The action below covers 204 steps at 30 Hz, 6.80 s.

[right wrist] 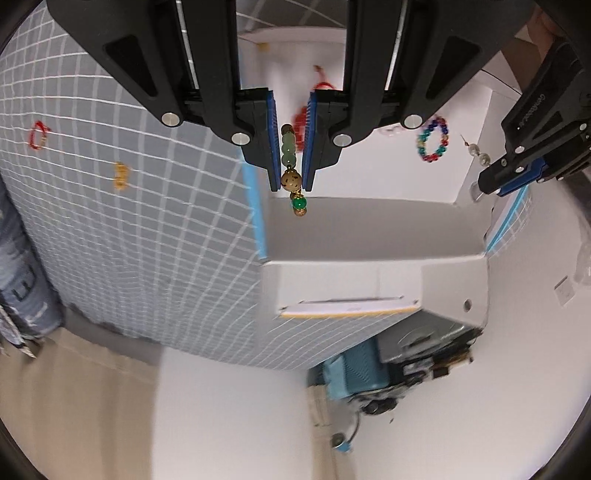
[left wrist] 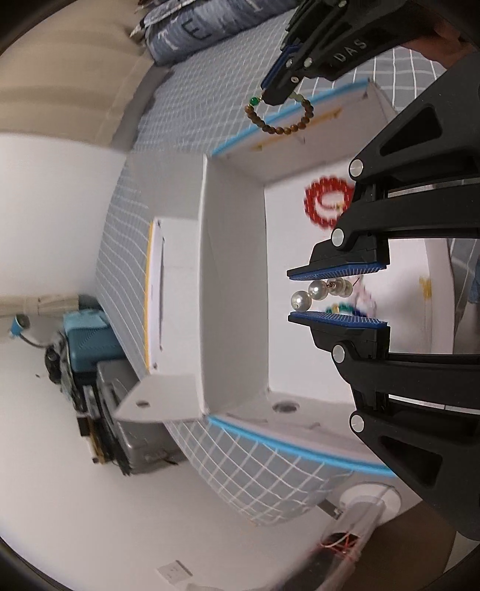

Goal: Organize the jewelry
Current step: 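Carry the pearl and wooden bead bracelets over the box and lower them inside, then open both tools to drop the bracelets and move back over the bed, then grasp the amber bead bracelet with the left tool while the right tool grasps the red cord bracelet, then carry the amber and red cord bracelets over the box and lower them inside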

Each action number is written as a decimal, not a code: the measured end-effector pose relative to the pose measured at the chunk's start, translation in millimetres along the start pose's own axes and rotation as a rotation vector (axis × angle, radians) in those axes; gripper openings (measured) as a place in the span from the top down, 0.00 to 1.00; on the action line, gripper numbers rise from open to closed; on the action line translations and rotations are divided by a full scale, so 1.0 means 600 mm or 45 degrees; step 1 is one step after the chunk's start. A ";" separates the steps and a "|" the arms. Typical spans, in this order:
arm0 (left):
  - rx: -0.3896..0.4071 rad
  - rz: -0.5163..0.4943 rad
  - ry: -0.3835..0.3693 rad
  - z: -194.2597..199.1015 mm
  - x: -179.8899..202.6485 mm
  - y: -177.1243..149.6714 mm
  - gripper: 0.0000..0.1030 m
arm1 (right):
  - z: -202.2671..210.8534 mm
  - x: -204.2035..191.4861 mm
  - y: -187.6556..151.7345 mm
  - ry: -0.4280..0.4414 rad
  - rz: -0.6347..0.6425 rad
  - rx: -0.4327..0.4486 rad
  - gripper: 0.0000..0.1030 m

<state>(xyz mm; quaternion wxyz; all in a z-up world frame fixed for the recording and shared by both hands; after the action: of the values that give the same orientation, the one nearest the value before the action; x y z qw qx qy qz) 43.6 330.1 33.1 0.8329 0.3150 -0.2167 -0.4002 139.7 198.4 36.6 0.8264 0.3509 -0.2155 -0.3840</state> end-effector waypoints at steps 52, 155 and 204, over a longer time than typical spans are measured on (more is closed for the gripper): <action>-0.047 0.078 0.049 -0.033 -0.086 -0.002 0.06 | -0.042 -0.041 -0.025 0.013 0.051 -0.144 0.07; -0.324 -0.467 -0.334 -0.320 0.726 -0.157 0.91 | -0.097 0.811 -0.371 -0.414 -0.694 -0.441 0.90; -0.126 -0.430 -0.407 -0.059 0.608 -0.076 0.91 | 0.107 0.668 -0.228 -0.470 -0.507 -0.214 0.90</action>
<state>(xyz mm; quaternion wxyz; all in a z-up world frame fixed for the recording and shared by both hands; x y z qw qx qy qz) 254.8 27.8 16.1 0.7237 0.2380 -0.2703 -0.5887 278.9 -206.0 11.7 0.7077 0.2406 -0.2564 -0.6127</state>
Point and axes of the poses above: each gripper's, at about its wrist camera, not at the fingertips, and z roughly against the way its jaws point, x to its right, y to its top, the point moved 10 cm from there along -z, roughly the way its jaws point, and after that the axes turned 8 degrees about z, right-handed, at the moved point
